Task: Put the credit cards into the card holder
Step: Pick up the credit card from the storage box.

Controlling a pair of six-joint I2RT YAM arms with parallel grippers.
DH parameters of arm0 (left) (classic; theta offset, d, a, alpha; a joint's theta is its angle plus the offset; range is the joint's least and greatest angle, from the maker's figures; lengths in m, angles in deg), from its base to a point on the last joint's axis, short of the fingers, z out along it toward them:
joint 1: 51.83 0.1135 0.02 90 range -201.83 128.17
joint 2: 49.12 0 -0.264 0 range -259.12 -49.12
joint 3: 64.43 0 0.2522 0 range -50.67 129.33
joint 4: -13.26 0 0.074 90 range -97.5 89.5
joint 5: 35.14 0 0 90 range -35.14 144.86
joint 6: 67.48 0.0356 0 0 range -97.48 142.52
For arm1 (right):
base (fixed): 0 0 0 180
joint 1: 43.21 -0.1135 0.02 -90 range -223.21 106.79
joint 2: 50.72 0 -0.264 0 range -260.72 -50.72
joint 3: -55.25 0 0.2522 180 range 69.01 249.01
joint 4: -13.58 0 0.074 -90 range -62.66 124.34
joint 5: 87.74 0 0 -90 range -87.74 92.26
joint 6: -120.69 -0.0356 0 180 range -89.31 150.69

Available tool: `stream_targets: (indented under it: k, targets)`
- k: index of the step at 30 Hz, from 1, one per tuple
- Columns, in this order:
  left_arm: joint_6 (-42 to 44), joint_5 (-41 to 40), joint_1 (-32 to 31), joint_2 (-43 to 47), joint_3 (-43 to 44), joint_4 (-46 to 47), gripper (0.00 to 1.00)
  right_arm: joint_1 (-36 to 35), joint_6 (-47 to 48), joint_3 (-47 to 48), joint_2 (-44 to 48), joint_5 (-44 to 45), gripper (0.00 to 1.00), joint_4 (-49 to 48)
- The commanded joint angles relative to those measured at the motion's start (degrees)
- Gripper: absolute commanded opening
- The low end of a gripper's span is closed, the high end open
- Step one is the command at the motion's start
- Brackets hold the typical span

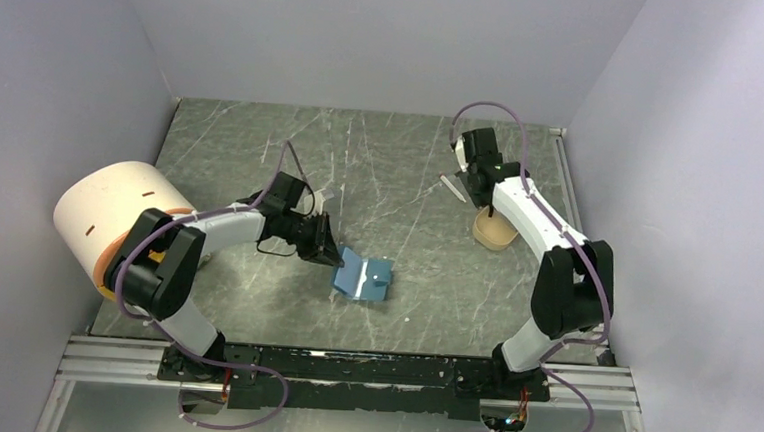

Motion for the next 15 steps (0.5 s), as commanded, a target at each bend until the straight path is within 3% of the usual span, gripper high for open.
stream_targets:
  k: [1,5,9,12,15]
  targets:
    - [-8.67,1.03,-0.58,2.15,-0.25,10.05,0.09,-2.38,-6.85,4.43,3.17,1.19,0.0,6.75]
    - [-10.62,-0.63,-1.45,0.35,0.4,12.85,0.09,-6.77,-8.77,4.63,6.82,3.92,0.0,6.05]
    - [-11.76,-2.6,-2.44,-0.87,-0.75,16.47,0.11,-12.77,-16.63,10.14,5.73,6.48,0.0,10.69]
    - [-12.42,-3.51,-3.03,-1.68,-1.88,18.04,0.13,-14.99,-24.18,12.09,6.36,2.7,0.0,11.87]
    - [-13.27,-3.96,-3.56,-1.95,-3.11,19.57,0.14,-15.27,-30.31,9.79,8.99,-6.44,0.0,8.64]
